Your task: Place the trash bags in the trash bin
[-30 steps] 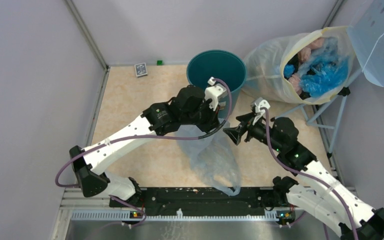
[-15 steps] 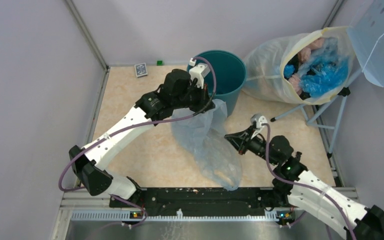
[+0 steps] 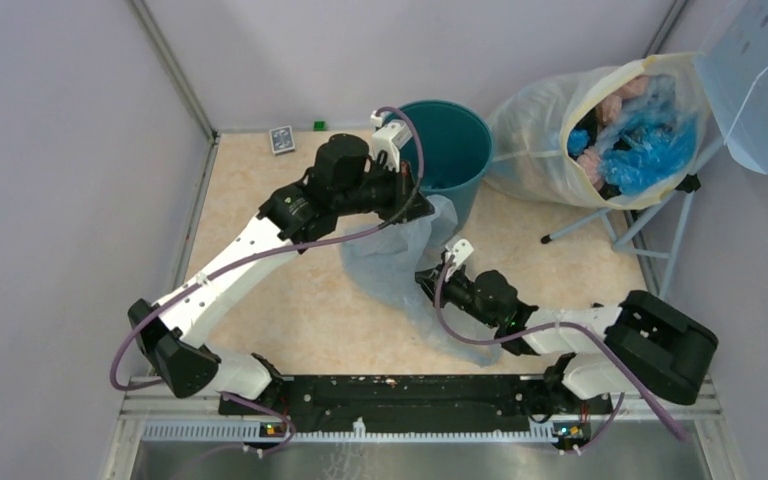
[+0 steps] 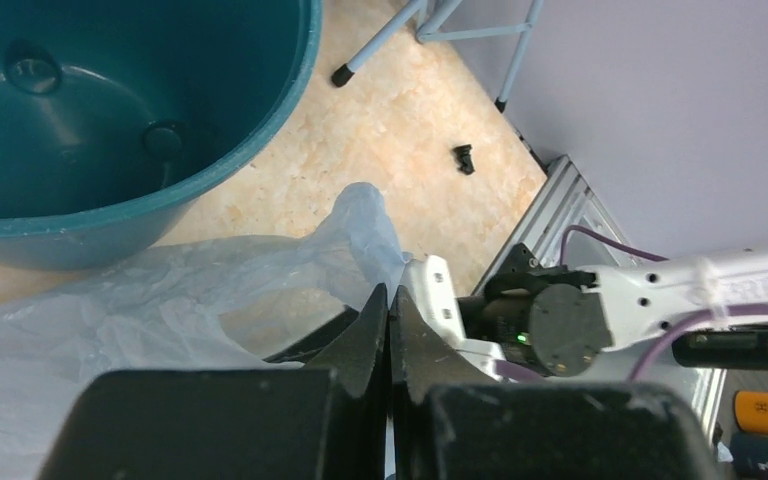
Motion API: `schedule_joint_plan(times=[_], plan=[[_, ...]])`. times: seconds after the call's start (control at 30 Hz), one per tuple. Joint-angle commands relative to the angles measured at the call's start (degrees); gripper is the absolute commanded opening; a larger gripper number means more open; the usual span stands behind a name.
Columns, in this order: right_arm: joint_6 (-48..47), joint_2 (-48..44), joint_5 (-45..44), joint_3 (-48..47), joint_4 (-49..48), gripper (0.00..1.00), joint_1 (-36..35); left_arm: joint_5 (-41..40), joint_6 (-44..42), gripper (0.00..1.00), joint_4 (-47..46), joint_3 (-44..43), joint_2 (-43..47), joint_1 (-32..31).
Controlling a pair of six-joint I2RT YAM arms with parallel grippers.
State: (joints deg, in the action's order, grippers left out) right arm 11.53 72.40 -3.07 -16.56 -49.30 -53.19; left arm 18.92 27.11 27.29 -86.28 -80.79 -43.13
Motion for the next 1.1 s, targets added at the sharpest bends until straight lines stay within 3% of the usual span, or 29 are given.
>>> schedule_joint_plan(times=[0.0,0.1,0.3,0.43,0.67,1.07], plan=[[-4.8,6.2,-1.9,-3.7,-14.7,0.00,-0.8,4.2,0.3,0.00,-1.1,-1.4,4.1,0.6],[-4.5,9.8,1.2,-3.8,-19.9,0.00,-0.9,8.1,0.2,0.00,-1.5,-2.0,4.5,0.8],[-2.5,14.0,7.1,-10.1,-15.1,0.00,-1.0,14.7,1.8,0.00,-5.2,-1.5,4.4,0.8],[-2.0,17.2,8.0,-14.4,-11.5,0.00,-1.0,20.0,3.7,0.00,-10.0,-0.5,3.8,0.8],[1.4,22.1,8.7,-15.1,-16.5,0.00,-1.0,27.8,10.6,0.00,-21.1,-1.4,5.8,0.8],[6.3,24.4,0.3,-11.6,-11.8,0.00,-1.0,24.8,4.9,0.00,-5.3,-21.2,6.2,1.1]])
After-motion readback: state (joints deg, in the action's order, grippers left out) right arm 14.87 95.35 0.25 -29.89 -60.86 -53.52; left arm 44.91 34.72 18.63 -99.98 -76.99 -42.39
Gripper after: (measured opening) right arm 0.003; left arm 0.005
